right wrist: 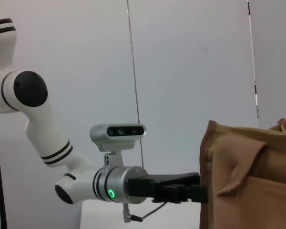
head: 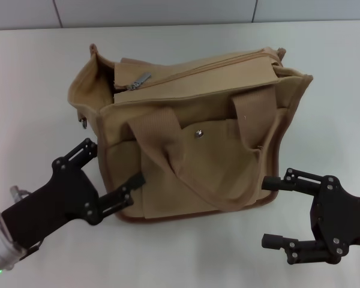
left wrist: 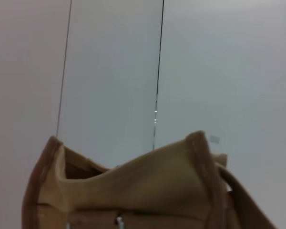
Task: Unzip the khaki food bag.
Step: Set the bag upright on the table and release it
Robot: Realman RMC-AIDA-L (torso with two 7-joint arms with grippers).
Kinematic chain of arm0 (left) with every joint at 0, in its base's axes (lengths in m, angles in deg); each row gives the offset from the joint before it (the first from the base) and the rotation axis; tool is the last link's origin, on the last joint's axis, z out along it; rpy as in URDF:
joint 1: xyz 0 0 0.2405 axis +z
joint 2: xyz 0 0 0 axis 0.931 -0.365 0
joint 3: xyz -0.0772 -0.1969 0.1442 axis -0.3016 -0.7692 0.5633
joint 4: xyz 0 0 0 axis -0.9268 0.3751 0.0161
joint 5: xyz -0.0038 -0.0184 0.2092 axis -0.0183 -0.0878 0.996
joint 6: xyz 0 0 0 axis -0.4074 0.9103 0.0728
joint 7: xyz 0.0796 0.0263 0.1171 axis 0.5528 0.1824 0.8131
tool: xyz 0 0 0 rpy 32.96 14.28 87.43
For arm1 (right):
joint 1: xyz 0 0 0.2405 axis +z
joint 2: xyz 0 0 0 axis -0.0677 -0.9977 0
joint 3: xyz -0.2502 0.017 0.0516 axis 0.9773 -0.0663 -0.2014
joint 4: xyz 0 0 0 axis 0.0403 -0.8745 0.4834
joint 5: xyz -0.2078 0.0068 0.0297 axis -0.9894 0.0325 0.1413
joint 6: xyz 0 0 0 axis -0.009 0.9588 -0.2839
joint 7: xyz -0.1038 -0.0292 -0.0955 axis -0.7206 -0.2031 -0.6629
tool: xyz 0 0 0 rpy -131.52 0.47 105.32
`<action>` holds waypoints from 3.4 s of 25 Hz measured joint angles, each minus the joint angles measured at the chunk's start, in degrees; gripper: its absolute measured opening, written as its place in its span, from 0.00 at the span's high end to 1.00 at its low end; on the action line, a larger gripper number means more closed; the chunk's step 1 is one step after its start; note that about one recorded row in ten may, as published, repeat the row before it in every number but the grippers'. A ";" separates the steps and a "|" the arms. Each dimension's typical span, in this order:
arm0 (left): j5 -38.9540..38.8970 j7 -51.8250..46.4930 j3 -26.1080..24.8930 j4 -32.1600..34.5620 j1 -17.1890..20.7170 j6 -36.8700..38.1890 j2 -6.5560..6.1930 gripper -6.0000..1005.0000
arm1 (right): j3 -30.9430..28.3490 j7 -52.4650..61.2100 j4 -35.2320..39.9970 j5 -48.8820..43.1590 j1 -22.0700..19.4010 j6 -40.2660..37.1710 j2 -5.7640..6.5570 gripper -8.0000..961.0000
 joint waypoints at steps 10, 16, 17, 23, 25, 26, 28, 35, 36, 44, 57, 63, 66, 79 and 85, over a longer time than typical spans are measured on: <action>-1.28 6.66 -2.80 -3.97 -1.90 -2.42 0.07 0.32 | -0.20 0.00 -0.54 0.16 -0.28 0.02 -0.04 0.12; -1.36 6.84 -3.85 -4.40 -1.93 -3.05 0.08 0.44 | -0.46 0.00 -0.83 1.41 -0.57 -0.60 0.01 0.12; -1.36 6.84 -3.85 -4.40 -1.93 -3.05 0.08 0.48 | -0.46 0.00 -0.83 1.41 -0.57 -0.60 0.01 0.12; -1.21 6.06 -3.56 -1.54 -2.44 -0.07 -0.31 0.68 | -1.21 0.96 -0.43 8.11 -1.84 -1.63 0.21 0.12; -1.08 4.54 -3.46 1.09 -2.76 1.58 -0.42 0.74 | -1.87 2.73 0.33 11.74 -2.36 -2.25 0.37 0.12; -1.07 1.92 -3.42 4.37 -3.27 3.09 -0.44 0.76 | -3.54 5.44 1.66 15.31 -2.75 -2.71 0.54 0.12; -1.06 1.17 -3.41 5.24 -3.51 3.43 -0.43 0.82 | -4.75 7.22 2.65 16.84 -2.85 -2.80 0.62 0.12; -0.98 -1.99 -2.68 8.82 -7.36 4.27 -0.42 0.90 | -8.57 19.48 10.86 19.75 -1.16 -2.29 0.85 0.12; -0.95 -2.21 -2.25 9.36 -7.91 4.35 -0.36 0.91 | -8.50 20.58 11.79 19.76 -0.58 -2.09 0.85 0.12; -1.00 -7.35 -0.72 17.79 -8.81 8.92 -0.18 0.91 | -6.23 25.91 18.43 18.17 2.28 0.50 0.85 0.12; -1.88 -11.05 3.71 25.23 -12.04 11.95 -0.08 0.91 | 2.86 33.59 25.42 15.23 7.56 4.59 0.88 0.13; -3.97 -11.25 8.74 27.71 -11.61 12.03 -0.06 0.91 | 8.94 38.29 32.37 12.60 9.24 8.33 0.32 0.13; -4.58 -11.30 9.94 28.03 -11.40 11.94 -0.06 0.91 | 9.78 40.65 35.75 13.09 9.98 9.79 0.16 0.13; -5.34 -14.99 10.65 33.46 -11.95 12.20 -0.15 0.91 | 14.52 42.16 37.43 13.80 12.19 11.63 0.51 0.16; -7.21 -15.08 14.13 34.15 -12.31 11.77 -0.02 0.91 | 18.14 42.63 38.43 11.28 11.96 11.46 0.29 0.17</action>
